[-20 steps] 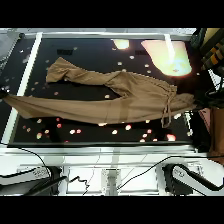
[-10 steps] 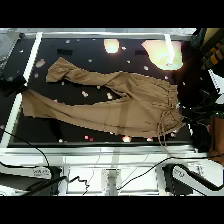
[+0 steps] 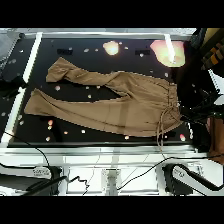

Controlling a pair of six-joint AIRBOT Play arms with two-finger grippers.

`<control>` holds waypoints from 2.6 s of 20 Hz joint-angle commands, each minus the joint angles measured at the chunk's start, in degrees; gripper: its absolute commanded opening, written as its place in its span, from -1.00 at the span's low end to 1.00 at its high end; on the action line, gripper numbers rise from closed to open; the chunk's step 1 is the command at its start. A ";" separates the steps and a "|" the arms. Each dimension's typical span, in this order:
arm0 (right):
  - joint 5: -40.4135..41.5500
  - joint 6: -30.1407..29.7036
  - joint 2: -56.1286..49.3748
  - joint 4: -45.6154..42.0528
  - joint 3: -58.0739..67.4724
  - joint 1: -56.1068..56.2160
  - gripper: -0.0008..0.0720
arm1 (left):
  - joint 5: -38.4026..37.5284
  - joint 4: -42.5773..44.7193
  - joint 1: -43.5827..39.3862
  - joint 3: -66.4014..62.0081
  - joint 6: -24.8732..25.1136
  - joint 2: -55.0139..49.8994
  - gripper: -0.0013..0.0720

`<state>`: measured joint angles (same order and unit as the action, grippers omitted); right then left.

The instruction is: Fold the clothes and pants, and hang the long-sleeved shirts on hangers.

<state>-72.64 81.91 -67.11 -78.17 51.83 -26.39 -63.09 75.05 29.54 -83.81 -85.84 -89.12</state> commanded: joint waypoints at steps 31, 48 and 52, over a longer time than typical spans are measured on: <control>5.38 7.63 -0.02 1.14 22.62 0.00 -0.87 | -6.51 -21.70 11.23 -8.46 1.92 2.49 -0.94; -22.01 -0.52 0.02 -10.40 2.43 -0.04 -0.87 | -28.50 21.24 11.87 10.56 -0.20 7.69 -0.94; -22.82 -0.63 0.02 -10.58 -0.22 -0.04 -0.87 | -28.44 27.02 11.87 13.07 0.33 7.69 -0.94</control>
<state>-93.69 81.62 -67.11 -88.73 54.33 -26.46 -90.59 97.34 41.41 -73.17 -86.37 -81.47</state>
